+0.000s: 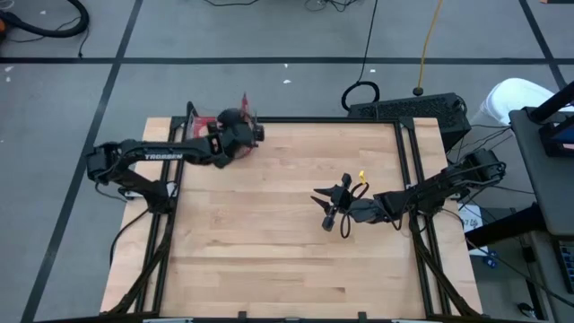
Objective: Sort popcorn bags into baskets
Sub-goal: Put the red popcorn bag into the transparent bin
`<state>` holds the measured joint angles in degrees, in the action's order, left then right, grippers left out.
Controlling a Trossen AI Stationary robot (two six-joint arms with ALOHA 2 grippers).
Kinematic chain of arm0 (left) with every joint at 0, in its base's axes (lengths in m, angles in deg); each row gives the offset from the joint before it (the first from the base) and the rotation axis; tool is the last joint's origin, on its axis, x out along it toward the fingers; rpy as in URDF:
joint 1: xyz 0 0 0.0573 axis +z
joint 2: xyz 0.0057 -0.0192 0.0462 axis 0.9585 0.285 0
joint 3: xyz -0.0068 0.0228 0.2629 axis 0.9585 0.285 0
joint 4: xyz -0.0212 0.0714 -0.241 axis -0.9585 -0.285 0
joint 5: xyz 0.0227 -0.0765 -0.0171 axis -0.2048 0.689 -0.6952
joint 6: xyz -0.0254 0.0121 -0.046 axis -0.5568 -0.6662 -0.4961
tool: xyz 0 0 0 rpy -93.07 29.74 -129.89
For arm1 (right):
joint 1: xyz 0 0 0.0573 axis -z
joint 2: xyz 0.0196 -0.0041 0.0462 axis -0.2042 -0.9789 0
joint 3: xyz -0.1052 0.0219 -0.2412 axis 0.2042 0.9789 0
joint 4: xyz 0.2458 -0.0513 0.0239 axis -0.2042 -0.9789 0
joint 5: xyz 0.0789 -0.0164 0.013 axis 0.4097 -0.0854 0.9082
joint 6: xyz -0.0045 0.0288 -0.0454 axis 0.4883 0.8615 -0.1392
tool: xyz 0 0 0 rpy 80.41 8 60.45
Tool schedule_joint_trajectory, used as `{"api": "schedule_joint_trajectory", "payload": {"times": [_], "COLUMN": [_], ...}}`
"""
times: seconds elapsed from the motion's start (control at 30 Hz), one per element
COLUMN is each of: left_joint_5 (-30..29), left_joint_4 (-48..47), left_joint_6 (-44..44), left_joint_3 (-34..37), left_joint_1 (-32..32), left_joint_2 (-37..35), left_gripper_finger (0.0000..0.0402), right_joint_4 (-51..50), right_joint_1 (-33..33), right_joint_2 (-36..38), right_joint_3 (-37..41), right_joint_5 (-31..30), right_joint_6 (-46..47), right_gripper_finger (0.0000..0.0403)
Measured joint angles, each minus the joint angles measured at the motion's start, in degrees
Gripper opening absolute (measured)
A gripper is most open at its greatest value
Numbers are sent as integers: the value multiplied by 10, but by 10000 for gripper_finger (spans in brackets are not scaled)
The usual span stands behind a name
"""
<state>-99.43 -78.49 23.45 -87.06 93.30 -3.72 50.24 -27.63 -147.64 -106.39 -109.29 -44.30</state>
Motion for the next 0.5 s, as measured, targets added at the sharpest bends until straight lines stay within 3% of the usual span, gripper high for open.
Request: {"api": "schedule_joint_trajectory", "payload": {"times": [0.13,0.23,0.33,0.5], "left_joint_5": [-95,-117,-116,-55], "left_joint_4": [21,29,48,68], "left_joint_6": [-22,-40,-64,-72], "left_joint_3": [0,0,0,0], "left_joint_1": [-45,-58,-58,-57], "left_joint_2": [23,49,83,116], "left_gripper_finger": [40,47,49,82], "right_joint_4": [0,2,2,2], "right_joint_1": [0,0,0,0], "right_joint_2": [0,0,0,0], "right_joint_3": [0,0,0,0], "right_joint_5": [0,0,0,17], "right_joint_6": [0,0,2,4], "right_gripper_finger": [105,105,105,105]}}
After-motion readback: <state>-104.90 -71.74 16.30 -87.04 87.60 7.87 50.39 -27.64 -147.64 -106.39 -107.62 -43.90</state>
